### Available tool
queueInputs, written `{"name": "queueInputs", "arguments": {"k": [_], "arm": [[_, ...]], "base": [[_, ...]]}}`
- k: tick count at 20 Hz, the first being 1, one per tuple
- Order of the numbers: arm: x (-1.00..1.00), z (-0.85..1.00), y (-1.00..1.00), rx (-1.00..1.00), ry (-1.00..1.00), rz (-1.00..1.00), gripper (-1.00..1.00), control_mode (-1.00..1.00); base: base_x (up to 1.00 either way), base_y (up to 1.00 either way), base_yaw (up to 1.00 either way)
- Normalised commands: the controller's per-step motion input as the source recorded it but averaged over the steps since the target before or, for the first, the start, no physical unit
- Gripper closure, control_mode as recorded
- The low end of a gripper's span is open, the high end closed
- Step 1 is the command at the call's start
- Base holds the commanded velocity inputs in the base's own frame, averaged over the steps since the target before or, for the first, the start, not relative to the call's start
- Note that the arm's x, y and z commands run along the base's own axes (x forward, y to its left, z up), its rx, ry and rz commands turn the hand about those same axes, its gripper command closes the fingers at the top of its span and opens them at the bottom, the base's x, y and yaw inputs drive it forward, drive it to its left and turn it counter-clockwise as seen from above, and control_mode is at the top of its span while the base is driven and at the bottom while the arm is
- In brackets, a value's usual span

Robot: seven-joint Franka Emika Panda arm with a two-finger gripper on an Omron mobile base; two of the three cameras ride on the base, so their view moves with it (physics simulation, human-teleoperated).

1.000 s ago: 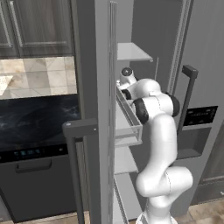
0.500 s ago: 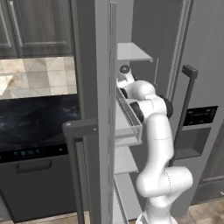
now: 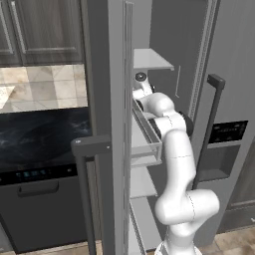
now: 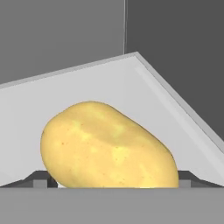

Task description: Take the cheese, fish, and potato from the fridge and place them on the plate on the dining counter to create an appetizer plate.

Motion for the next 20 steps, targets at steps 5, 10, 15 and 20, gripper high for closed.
{"name": "queueInputs", "arguments": {"k": [5,10,15,20], "arm": [[-0.02,-0.48,0.00,-0.01,-0.06,0.00,1.00,-1.00],[-0.01,-0.38,0.00,-0.01,-0.08,0.00,1.00,-1.00],[-0.31,-0.38,0.02,-0.01,-0.05,0.00,1.00,-1.00],[-0.54,-0.15,0.13,0.00,0.00,0.00,1.00,-1.00]], "base": [[0.00,0.00,0.00],[0.00,0.00,0.00],[0.00,0.00,0.00],[0.00,0.00,0.00]]}}
